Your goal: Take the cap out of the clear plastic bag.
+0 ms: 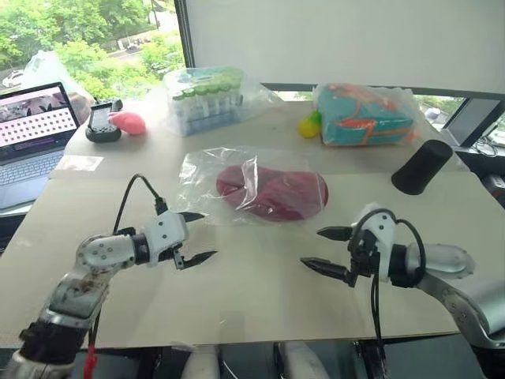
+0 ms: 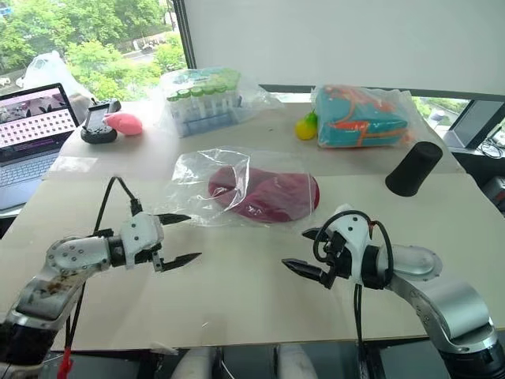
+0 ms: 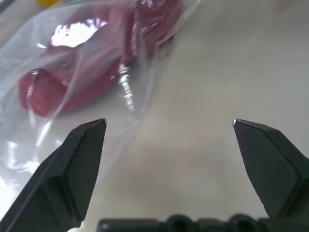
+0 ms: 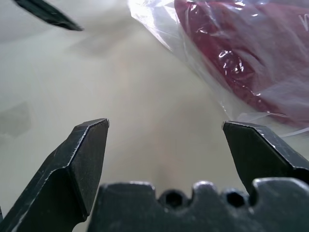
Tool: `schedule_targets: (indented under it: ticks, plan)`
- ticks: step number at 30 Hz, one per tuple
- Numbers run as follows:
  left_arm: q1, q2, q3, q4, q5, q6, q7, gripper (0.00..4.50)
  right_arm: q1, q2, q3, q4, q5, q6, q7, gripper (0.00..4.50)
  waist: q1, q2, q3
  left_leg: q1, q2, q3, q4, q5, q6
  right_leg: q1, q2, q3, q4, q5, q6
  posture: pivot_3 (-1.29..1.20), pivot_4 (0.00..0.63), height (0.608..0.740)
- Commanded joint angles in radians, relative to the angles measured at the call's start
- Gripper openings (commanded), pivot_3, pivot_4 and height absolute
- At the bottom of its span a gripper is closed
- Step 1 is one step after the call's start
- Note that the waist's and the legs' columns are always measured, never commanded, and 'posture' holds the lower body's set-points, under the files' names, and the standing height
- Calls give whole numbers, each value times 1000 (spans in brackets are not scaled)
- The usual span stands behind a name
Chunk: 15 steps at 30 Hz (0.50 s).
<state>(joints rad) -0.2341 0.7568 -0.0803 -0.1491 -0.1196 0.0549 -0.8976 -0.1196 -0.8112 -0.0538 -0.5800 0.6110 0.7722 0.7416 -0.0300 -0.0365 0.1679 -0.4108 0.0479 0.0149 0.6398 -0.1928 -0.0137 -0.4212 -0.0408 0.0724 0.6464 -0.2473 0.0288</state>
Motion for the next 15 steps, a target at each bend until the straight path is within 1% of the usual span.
schedule_targets:
  ticks: [1,2,3,7,10,13,15]
  plan:
    - [-81,-78,-93,101,193,-215,126,4500,29,-6,-43,-38,0,-3,-17,4483,7,0,0,-1,0,0,0,0,0,0,0,0,0,0,0,0,150,740]
    - [-97,-97,-108,120,236,-232,166,4500,29,-4,-50,-36,-1,-1,-25,4483,12,0,0,-2,0,0,1,0,0,-1,0,0,0,0,0,0,150,740]
    - [-105,-111,-127,131,273,-284,186,4500,24,0,-60,-34,5,4,-36,4483,16,0,0,-2,0,0,1,0,0,-1,0,0,0,1,0,0,150,740]
    - [-142,-154,-163,180,382,-434,281,4500,18,11,-92,-40,35,19,-63,4483,15,0,0,-3,0,0,3,0,0,-1,0,0,0,3,0,0,150,740]
    - [-171,-172,-175,220,428,-498,323,4500,34,12,-105,-48,40,23,-70,4483,17,0,0,-3,0,-1,3,0,0,0,0,0,0,3,0,0,150,740]
    - [-204,-163,-198,273,465,-561,326,4500,44,19,-118,-52,42,21,-82,4483,16,0,0,-3,0,0,4,0,0,0,0,0,0,3,1,0,150,740]
    - [-222,-139,-221,322,477,-636,305,4500,48,32,-130,-52,54,20,-92,4483,15,0,0,-3,0,0,4,0,0,0,0,0,0,3,2,0,150,740]
